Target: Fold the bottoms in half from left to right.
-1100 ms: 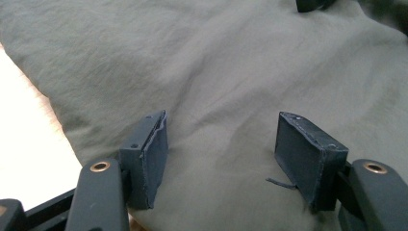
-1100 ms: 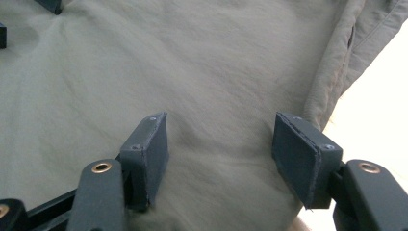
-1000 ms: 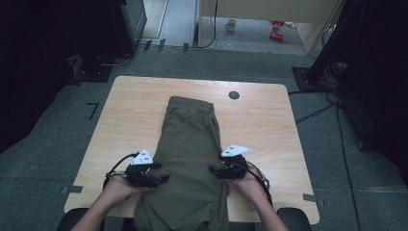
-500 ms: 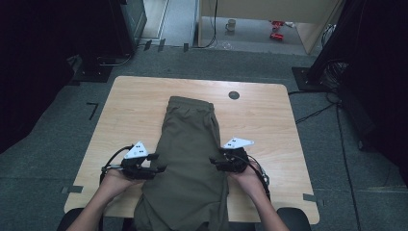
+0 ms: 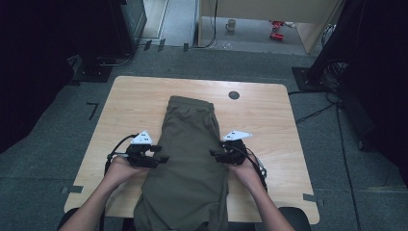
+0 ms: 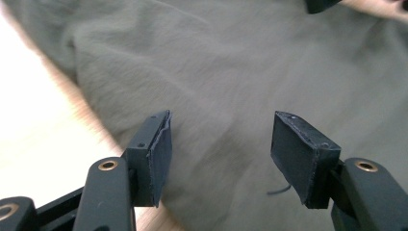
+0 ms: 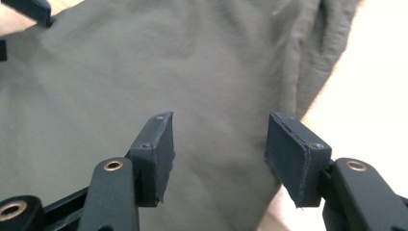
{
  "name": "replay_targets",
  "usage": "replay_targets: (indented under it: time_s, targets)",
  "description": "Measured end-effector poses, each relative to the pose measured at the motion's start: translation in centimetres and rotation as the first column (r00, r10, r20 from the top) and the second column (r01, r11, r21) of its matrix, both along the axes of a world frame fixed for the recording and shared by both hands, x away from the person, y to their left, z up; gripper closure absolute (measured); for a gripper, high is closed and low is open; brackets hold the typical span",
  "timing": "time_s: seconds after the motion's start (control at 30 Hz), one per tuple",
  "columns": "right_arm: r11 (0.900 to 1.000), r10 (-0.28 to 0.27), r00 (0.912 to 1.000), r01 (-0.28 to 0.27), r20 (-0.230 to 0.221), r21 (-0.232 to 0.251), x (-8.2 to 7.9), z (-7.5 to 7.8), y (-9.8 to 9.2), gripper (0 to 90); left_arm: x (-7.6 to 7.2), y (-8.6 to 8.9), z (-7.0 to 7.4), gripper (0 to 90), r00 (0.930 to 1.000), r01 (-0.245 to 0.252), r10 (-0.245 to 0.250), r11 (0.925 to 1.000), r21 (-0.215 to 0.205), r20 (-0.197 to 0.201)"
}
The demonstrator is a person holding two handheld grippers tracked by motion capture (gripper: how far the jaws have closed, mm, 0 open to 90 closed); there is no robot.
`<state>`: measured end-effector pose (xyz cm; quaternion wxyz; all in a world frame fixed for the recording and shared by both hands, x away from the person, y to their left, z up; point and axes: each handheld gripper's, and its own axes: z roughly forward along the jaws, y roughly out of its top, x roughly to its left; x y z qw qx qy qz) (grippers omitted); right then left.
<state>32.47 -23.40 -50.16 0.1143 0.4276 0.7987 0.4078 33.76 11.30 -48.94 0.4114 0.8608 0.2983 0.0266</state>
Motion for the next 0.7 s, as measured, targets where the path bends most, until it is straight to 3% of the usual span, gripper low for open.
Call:
replay_targets:
  time_s: [0.07,0.13,0.23,0.37,0.5,0.7]
  targets:
    - [1.0,-0.004,0.9999,0.004,-0.016,-0.007,0.7,0.2,-0.1,42.2,0.5,-0.1,0.2,39.1,1.0,-0.001,0.001,1.0,-0.006,0.005]
    - [1.0,-0.022,0.9997,0.022,0.01,0.013,1.4,0.4,-0.2,42.1,1.1,-0.2,0.3,39.2,0.9998,-0.005,0.005,1.0,-0.008,0.018]
    - [0.999,-0.033,0.9994,0.033,-0.011,0.015,2.5,0.6,-0.2,40.8,1.9,-0.3,0.2,39.0,0.9994,-0.02,0.02,0.9998,0.004,0.028]
    - [0.998,-0.059,0.9983,0.059,-0.001,0.016,3.9,0.9,0.0,40.0,3.4,-0.6,0.1,37.9,0.9993,-0.038,0.038,0.9992,0.014,0.004]
    - [0.998,-0.066,0.9976,0.065,0.021,0.019,5.1,1.4,0.2,39.1,4.7,-0.9,0.4,38.1,0.9988,-0.043,0.043,0.9991,0.006,0.026]
    - [0.997,-0.07,0.9975,0.07,0.006,0.01,6.7,1.2,0.6,37.4,6.1,-1.3,0.3,37.9,0.9974,-0.055,0.054,0.9983,0.017,0.047]
